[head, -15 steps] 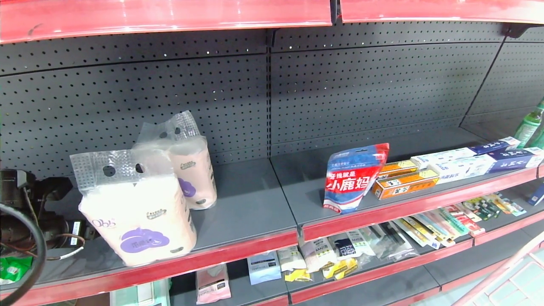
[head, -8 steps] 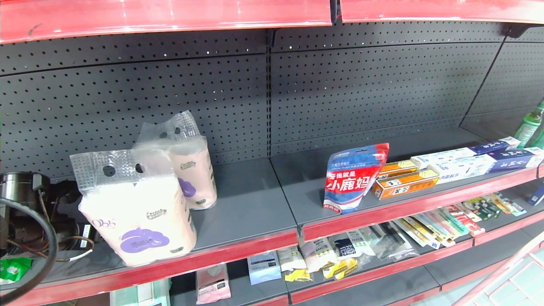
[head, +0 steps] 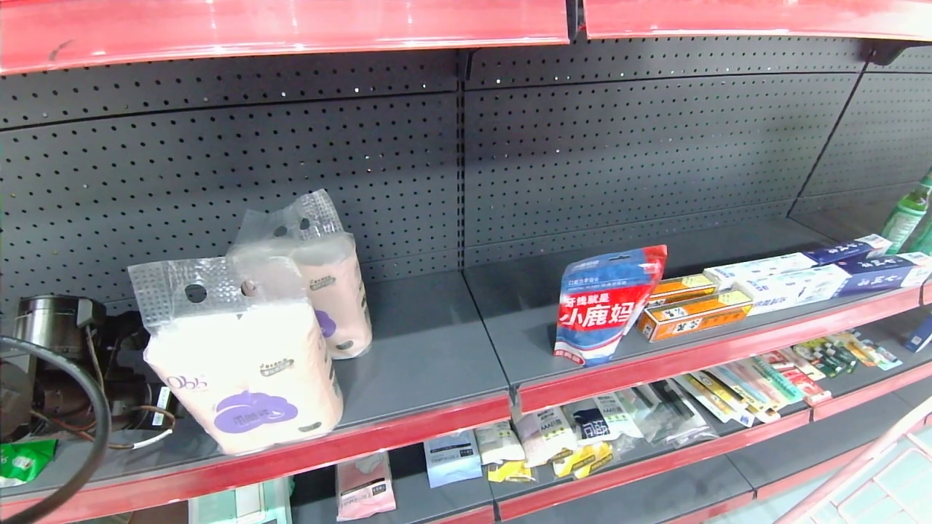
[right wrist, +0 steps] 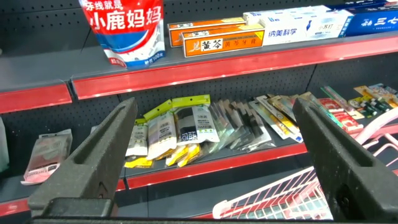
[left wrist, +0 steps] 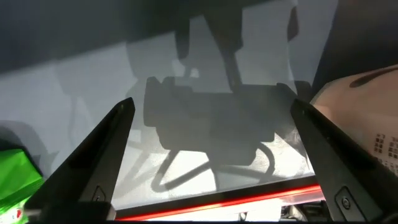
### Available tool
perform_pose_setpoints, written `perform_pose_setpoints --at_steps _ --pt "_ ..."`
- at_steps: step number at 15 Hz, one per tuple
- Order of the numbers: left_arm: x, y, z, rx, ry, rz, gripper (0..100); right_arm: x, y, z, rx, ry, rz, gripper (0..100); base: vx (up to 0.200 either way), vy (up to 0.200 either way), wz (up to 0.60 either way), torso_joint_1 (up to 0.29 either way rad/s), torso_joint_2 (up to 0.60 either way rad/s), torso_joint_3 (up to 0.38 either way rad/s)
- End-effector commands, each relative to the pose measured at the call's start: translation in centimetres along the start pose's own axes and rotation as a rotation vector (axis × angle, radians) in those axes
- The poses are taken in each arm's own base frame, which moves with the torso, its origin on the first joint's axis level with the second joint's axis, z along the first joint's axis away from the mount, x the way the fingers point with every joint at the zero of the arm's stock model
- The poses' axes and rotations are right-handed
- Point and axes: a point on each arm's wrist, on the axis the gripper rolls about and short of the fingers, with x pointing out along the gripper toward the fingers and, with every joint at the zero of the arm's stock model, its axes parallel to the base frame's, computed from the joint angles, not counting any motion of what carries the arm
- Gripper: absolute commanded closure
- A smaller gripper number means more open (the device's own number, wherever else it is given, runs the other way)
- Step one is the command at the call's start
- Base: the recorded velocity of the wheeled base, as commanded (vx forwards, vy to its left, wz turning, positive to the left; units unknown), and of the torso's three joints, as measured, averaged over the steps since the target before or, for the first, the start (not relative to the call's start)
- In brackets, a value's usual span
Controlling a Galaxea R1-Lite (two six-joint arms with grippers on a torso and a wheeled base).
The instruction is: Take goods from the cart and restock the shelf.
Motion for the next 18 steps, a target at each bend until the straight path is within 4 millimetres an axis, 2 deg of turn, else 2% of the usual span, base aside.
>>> perform_pose_setpoints --at_steps 1,18 --pt "0.0 -0.2 0.1 0.006 -0.004 -0.004 0 0.0 0.0 0.0 0.000 0.001 0.000 0 0.000 0.000 0.00 0.000 0.00 0.000" --pt "0.2 -1.4 0.5 0.040 -0.009 -0.032 0 0.0 0.0 0.0 0.000 0.001 0.000 0 0.000 0.000 0.00 0.000 0.00 0.000"
